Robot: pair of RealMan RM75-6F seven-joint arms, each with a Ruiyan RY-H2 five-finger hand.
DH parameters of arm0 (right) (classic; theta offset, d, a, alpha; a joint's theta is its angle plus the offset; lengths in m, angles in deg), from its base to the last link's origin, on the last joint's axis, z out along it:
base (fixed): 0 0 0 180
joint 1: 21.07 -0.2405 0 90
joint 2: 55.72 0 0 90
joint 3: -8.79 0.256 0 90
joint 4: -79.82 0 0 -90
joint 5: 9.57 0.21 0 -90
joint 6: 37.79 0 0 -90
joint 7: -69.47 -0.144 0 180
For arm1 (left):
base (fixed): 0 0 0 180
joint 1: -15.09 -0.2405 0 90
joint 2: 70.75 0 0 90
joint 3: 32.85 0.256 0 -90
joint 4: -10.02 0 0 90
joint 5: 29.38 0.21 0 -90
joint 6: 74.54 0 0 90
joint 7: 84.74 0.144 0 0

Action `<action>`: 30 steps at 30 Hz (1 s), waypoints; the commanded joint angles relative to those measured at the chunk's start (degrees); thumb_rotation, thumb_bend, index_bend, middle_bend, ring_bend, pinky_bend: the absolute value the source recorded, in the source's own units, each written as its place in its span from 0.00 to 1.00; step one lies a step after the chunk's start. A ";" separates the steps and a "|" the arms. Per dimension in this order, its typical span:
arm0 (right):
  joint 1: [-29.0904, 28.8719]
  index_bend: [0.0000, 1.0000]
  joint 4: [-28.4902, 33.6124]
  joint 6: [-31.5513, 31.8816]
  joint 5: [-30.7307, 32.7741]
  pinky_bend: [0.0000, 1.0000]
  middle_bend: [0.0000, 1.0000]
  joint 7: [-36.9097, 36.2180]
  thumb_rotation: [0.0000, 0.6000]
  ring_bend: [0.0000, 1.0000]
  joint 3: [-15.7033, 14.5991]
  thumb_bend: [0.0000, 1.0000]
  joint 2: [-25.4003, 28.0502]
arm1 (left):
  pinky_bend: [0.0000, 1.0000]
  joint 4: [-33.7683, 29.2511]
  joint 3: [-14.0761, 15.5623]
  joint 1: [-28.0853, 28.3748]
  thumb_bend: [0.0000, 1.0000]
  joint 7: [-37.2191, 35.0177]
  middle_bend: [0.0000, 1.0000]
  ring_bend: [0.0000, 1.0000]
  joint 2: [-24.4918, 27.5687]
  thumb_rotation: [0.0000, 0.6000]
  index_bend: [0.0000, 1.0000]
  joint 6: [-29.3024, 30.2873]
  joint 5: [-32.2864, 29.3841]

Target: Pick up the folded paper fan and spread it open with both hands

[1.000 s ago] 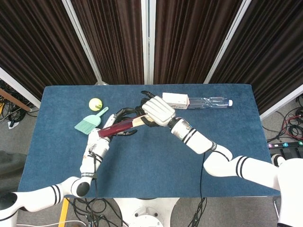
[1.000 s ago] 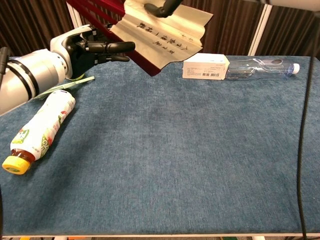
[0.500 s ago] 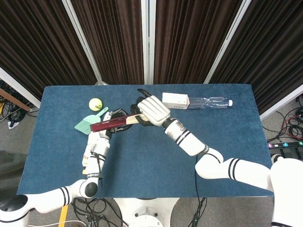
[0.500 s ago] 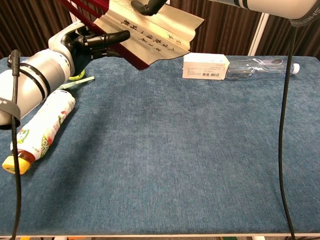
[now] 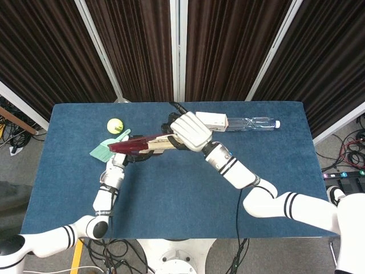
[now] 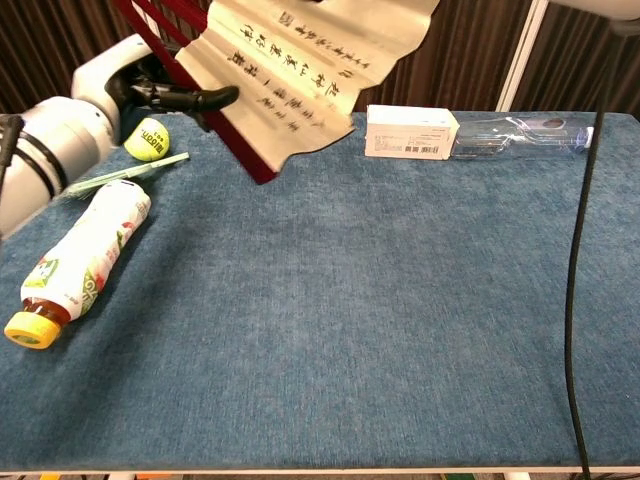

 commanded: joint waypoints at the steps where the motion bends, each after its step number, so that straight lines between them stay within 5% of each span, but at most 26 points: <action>1: 1.93 0.78 3.29 3.56 -3.77 0.05 0.66 5.52 1.00 0.32 -1.48 0.69 3.76 | 0.56 -0.35 2.85 -0.72 0.29 11.96 0.75 0.64 4.86 1.00 0.72 1.88 1.61; 19: 12.26 0.75 20.68 12.48 -8.72 0.01 0.66 31.81 1.00 0.33 -6.96 0.70 17.61 | 0.56 -9.92 6.91 0.05 0.29 57.39 0.75 0.65 10.34 1.00 0.69 9.08 -1.42; 30: 18.57 0.75 25.97 20.26 -9.41 0.00 0.66 47.72 1.00 0.34 -8.43 0.72 16.39 | 0.65 -13.55 4.75 0.88 0.30 65.93 0.83 0.79 6.84 1.00 0.69 13.78 -5.00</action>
